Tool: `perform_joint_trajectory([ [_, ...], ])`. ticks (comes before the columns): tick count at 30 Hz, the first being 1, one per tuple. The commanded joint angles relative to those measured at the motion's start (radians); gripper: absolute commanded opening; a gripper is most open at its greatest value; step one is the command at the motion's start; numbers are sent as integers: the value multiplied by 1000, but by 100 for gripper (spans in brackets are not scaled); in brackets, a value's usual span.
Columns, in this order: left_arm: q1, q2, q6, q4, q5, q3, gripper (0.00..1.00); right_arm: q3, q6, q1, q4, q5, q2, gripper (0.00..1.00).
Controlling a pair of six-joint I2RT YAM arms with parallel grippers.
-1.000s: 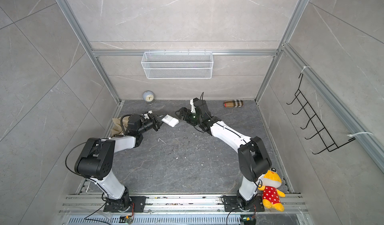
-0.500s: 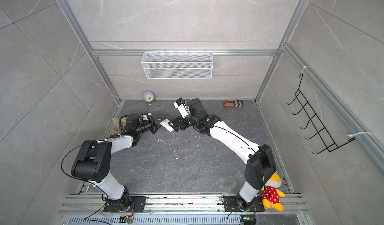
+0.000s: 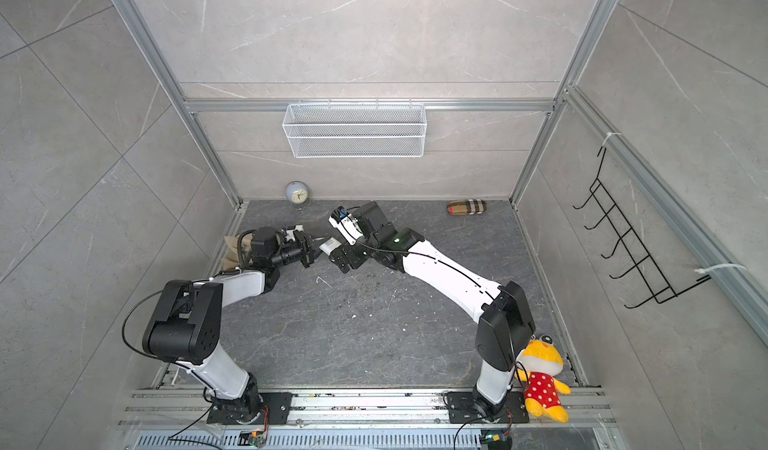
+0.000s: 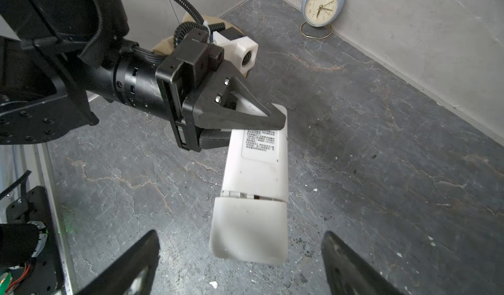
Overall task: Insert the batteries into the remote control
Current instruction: 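Push the cover along the remote toward the left gripper with the right gripper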
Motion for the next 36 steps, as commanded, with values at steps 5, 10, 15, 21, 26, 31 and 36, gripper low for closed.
perform_joint_trajectory([
  [5, 5, -42, 2, 48, 33, 28, 0, 45, -36, 23, -43, 58, 42, 91],
  [10, 5, -46, 5, 42, 30, 31, 0, 63, -32, 24, -52, 57, 67, 91],
  [15, 5, -49, 7, 40, 29, 30, 0, 65, -32, 24, -52, 71, 79, 90],
  [21, 5, -47, 5, 42, 28, 33, 0, 70, -27, 27, -54, 70, 86, 87],
  [26, 5, -42, -2, 53, 29, 33, 0, 68, -28, 28, -55, 68, 88, 86],
  [31, 5, -42, -7, 56, 27, 33, 0, 73, -30, 32, -58, 70, 92, 86],
  [36, 6, -40, -9, 61, 24, 31, 0, 76, -30, 38, -58, 80, 96, 86],
])
